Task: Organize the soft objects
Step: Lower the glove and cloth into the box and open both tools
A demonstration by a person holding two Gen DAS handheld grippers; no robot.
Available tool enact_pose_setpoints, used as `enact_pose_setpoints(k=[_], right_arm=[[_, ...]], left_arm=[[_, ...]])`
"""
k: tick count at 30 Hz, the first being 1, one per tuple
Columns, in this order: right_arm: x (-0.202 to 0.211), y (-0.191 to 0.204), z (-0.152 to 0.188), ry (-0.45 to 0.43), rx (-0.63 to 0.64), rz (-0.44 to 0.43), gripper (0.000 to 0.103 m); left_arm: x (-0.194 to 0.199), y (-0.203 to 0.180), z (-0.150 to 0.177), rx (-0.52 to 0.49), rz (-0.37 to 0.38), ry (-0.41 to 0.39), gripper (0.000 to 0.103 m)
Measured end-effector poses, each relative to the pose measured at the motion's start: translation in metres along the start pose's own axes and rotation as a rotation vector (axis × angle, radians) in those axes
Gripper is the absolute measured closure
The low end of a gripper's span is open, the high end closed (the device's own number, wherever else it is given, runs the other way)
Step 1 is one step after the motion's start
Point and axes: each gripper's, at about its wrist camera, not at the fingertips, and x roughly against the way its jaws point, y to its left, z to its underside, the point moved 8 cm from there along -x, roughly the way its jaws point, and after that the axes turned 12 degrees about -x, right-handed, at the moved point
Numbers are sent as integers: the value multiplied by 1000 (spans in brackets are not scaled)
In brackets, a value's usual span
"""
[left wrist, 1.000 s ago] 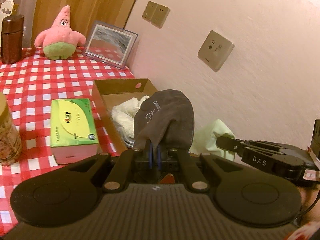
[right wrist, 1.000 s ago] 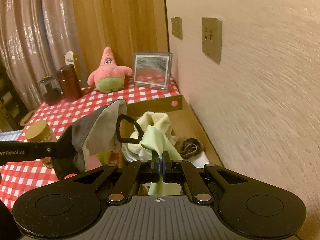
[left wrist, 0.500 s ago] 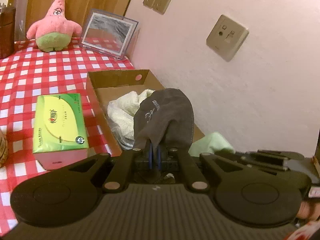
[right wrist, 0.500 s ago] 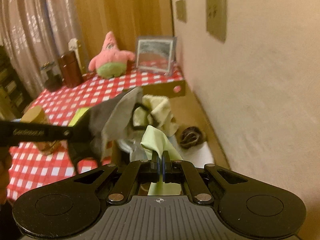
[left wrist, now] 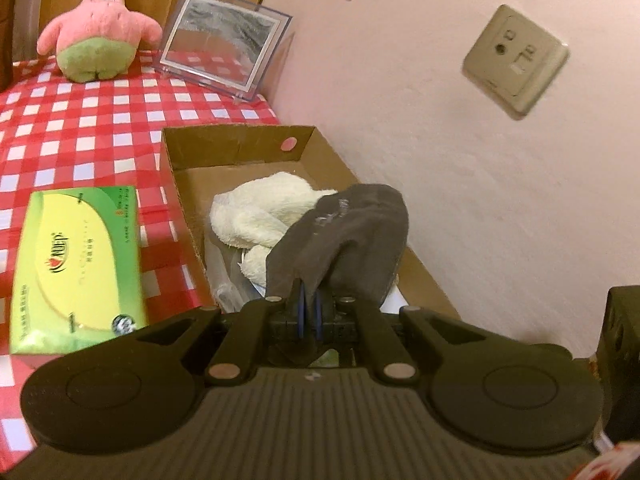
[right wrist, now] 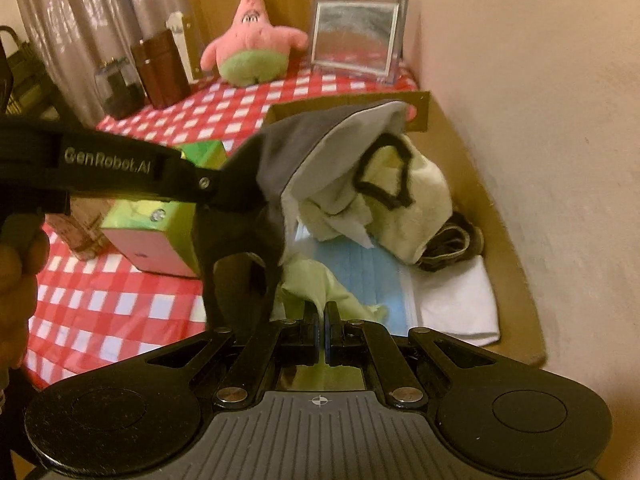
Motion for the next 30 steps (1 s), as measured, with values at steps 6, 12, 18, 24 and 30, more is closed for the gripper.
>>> enact_pose_setpoints(k=[6, 12, 18, 24, 30], right_arm=[[-29, -10, -10, 22, 15, 22, 100], [-51, -17, -25, 29, 24, 33, 100], [-72, -20, -39, 32, 42, 34, 100], [-86, -22, -57, 14, 49, 33, 100], [-91, -23, -62, 11, 45, 38, 100]], left_arm=[[-22, 8, -4, 7, -2, 7, 99], [-39, 18, -8, 19, -10, 9, 99], [-55, 30, -15, 23, -21, 14, 99], [-69, 42, -24, 10, -44, 19, 99], [-73, 45, -25, -26, -80, 27, 94]])
